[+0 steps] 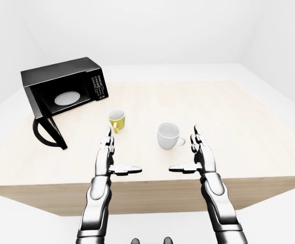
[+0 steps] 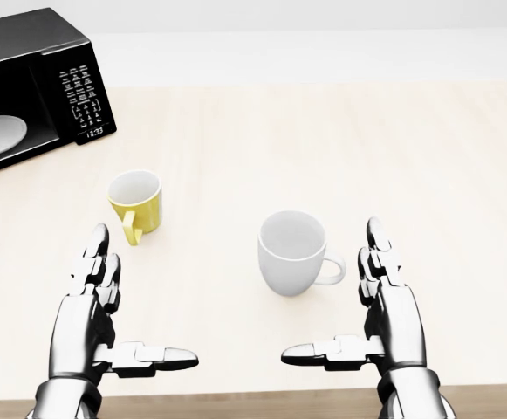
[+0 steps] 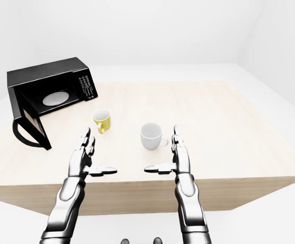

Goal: Close the microwave.

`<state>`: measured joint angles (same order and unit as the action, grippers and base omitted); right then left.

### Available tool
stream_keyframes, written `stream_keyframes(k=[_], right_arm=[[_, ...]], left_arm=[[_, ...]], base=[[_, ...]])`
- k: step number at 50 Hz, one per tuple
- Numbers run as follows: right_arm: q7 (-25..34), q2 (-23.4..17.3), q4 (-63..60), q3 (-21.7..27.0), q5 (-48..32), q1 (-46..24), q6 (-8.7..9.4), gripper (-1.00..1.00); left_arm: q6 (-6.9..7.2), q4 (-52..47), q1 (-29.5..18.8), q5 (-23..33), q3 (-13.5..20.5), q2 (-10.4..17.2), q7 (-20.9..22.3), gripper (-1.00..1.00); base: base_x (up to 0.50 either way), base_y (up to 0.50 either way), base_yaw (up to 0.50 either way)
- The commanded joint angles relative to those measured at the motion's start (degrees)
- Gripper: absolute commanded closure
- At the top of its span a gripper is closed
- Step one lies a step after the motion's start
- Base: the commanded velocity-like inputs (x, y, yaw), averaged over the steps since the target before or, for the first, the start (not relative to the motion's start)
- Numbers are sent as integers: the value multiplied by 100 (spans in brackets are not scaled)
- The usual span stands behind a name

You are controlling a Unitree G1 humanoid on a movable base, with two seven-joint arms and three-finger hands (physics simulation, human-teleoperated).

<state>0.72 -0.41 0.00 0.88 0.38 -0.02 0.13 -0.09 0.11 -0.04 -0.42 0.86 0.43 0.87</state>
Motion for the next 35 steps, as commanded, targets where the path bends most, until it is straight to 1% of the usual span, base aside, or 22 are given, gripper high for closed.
stream_keyframes(k=[1, 5, 16, 22, 24, 26, 29, 30, 33, 35], right_arm=[[101, -65, 0, 139, 56, 2, 27, -100], [94, -71, 91, 152, 52, -26, -30, -100], [82, -67, 59, 134, 32, -9, 3, -100], [72, -68, 89, 132, 15, -18, -9, -100], [49, -64, -19, 129, 4, 13, 62, -100], [34, -56, -192, 107, -21, 76, 157, -100], [-3, -32, -727, 50, -96, 270, 400, -100], [-19, -20, -1128, 6, -147, 418, 487, -100], [-20, 10, -1727, -62, -221, 657, 487, -100], [12, 28, -2207, -114, -210, 830, 487, -100]], left_arm=[[-20, 19, -6, -65, 137, 69, 136, -100], [-2, -7, 3, -53, 126, 64, 132, -100], [-16, 1, 16, -37, 112, 59, 134, -100], [-7, -13, 22, -27, 101, 54, 132, -100], [16, -69, 43, -39, 101, 54, 143, -100], [111, -250, 115, -49, 92, 50, 150, -100], [347, -866, 367, -75, 59, 36, 197, -100], [496, -1248, 521, -103, 47, 33, 228, -100], [509, -1790, 752, -113, 36, 17, 271, -100], [509, -2336, 989, -100, 8, 1, 291, -100]], base=[[0, 0, 0], [0, 0, 0], [0, 0, 0], [0, 0, 0], [0, 0, 0], [0, 0, 0], [0, 0, 0], [0, 0, 0], [0, 0, 0], [0, 0, 0]])
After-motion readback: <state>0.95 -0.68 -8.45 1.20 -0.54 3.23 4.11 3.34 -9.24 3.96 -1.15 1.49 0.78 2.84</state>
